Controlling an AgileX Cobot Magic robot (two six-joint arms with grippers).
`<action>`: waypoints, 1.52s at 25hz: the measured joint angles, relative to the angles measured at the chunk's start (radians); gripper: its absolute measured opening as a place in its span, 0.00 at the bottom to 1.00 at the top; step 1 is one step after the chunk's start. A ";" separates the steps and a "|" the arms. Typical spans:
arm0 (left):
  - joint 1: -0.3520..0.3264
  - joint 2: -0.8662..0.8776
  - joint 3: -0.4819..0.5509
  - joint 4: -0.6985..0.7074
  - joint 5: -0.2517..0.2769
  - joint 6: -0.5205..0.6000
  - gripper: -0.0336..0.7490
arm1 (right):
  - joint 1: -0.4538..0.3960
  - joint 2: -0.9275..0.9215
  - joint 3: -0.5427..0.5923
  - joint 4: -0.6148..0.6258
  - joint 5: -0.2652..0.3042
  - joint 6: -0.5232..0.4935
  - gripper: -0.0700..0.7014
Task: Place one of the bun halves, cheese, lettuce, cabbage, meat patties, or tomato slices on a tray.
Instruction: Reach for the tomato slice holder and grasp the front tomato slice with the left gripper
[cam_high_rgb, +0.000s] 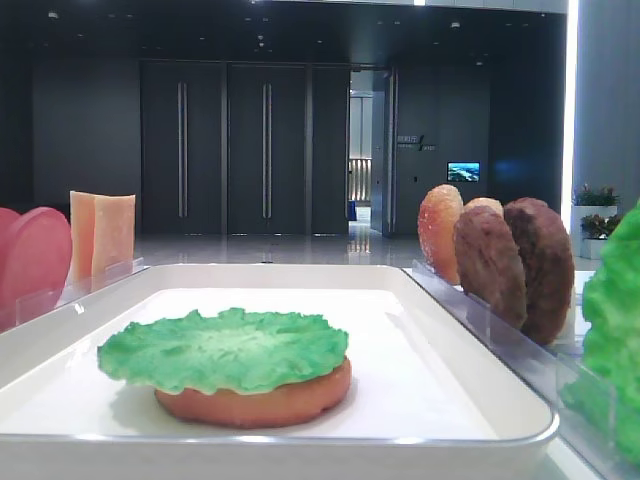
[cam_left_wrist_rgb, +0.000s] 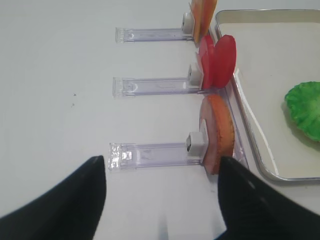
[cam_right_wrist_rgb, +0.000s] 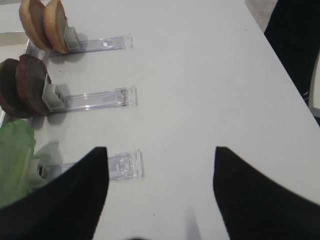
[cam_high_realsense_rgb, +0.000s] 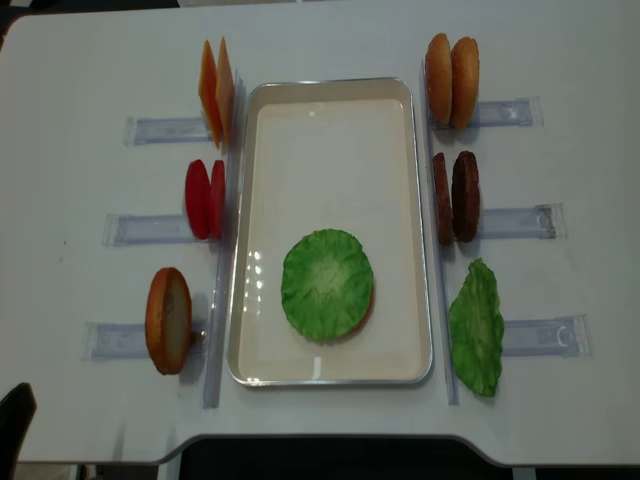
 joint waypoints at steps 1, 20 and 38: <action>0.000 0.000 0.000 0.000 0.000 0.000 0.73 | 0.000 0.000 0.000 0.000 0.000 0.000 0.65; 0.000 0.144 -0.064 -0.005 0.008 -0.034 0.73 | 0.000 0.000 0.000 0.000 0.000 -0.001 0.65; 0.000 0.919 -0.459 0.008 0.000 -0.079 0.73 | 0.000 0.000 0.000 0.000 0.000 -0.002 0.65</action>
